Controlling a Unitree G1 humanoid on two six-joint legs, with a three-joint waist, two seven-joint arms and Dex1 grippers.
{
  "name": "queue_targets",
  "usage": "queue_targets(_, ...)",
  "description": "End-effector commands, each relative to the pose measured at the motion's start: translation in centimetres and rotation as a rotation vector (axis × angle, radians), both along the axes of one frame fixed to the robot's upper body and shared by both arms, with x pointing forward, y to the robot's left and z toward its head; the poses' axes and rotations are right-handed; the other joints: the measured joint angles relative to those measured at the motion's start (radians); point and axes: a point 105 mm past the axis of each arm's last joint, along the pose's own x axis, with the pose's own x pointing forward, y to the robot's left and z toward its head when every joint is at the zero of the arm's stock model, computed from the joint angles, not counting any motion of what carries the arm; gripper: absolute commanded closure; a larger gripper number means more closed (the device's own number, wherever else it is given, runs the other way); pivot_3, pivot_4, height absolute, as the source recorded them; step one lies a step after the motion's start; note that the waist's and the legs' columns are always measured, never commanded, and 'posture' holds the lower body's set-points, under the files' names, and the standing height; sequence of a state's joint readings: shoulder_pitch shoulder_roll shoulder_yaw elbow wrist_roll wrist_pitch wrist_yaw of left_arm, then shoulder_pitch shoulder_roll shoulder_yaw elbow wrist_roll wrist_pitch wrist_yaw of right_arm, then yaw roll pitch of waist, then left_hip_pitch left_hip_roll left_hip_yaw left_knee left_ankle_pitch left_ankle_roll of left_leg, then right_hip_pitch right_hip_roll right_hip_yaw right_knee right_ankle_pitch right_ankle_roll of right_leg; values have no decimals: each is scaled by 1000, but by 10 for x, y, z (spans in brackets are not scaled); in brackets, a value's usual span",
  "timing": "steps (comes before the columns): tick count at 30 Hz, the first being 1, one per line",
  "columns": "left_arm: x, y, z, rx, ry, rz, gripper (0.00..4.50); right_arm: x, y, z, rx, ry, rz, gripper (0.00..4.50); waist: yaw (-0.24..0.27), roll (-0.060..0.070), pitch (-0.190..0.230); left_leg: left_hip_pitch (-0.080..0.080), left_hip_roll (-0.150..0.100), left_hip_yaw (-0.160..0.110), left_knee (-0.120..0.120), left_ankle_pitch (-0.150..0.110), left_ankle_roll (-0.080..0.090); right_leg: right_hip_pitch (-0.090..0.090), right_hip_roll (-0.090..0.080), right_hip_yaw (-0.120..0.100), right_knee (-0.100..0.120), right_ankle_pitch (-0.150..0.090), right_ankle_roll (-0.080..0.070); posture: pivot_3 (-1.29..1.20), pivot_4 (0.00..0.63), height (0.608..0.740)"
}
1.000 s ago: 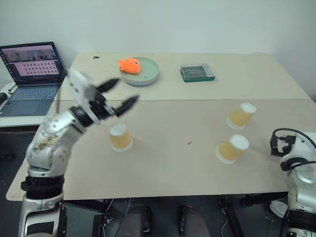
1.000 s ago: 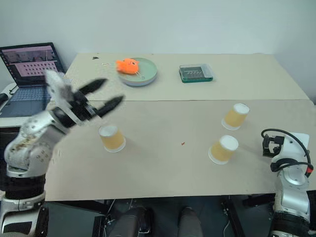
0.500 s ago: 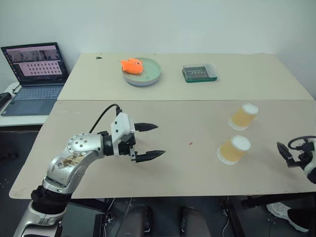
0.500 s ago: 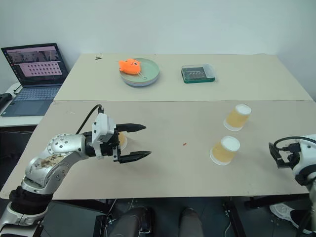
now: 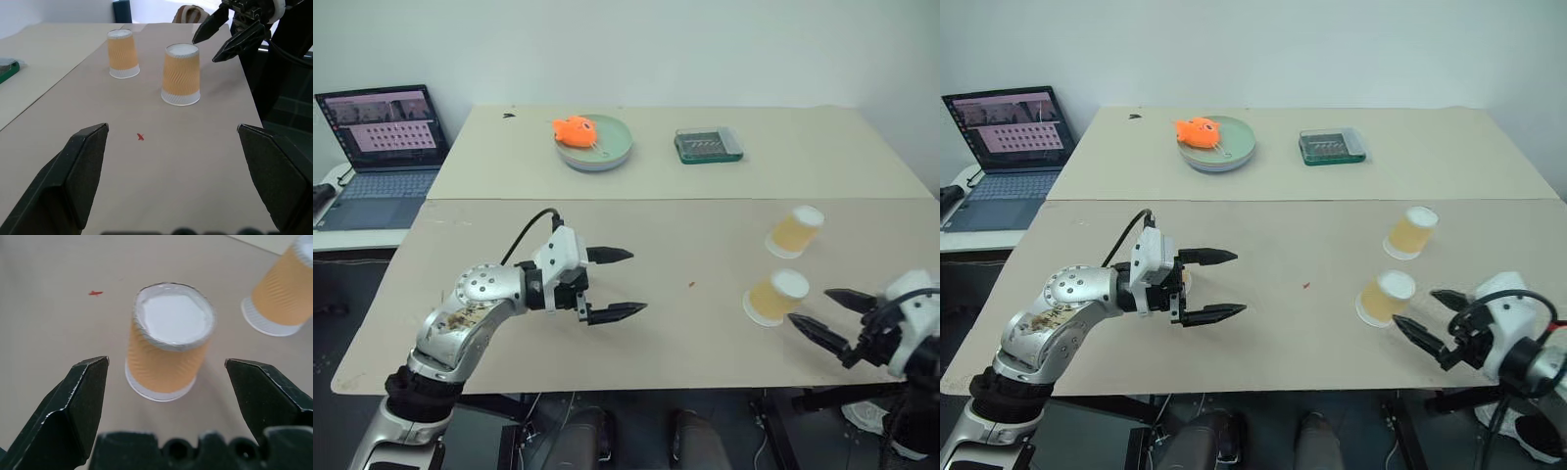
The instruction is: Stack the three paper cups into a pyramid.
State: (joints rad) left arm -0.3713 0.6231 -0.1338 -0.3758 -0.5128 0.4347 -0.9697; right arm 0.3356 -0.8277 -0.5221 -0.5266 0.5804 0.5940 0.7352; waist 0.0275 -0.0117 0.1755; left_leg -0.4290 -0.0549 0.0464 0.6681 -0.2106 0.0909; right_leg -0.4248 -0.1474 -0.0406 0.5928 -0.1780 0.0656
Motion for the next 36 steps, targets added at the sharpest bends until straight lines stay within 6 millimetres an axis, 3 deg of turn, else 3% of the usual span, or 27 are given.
queue_targets(1,-3,-1,13,-13,-51,-13,0,4,3,1,-39,-15,5,58,6,0,0,0,0,0,0,0,0,0,0,0,0,0,0,0,150,740)
queue_targets(20,-4,1,13,-12,-53,11,0,51,7,2,-22,-119,-61,58,10,0,0,0,0,0,1,0,0,0,1,0,0,1,0,0,150,740)
queue_targets(36,0,5,13,6,-60,25,0,62,19,9,30,-166,-52,58,11,0,0,0,-1,0,1,0,0,0,1,0,1,2,1,0,150,740)
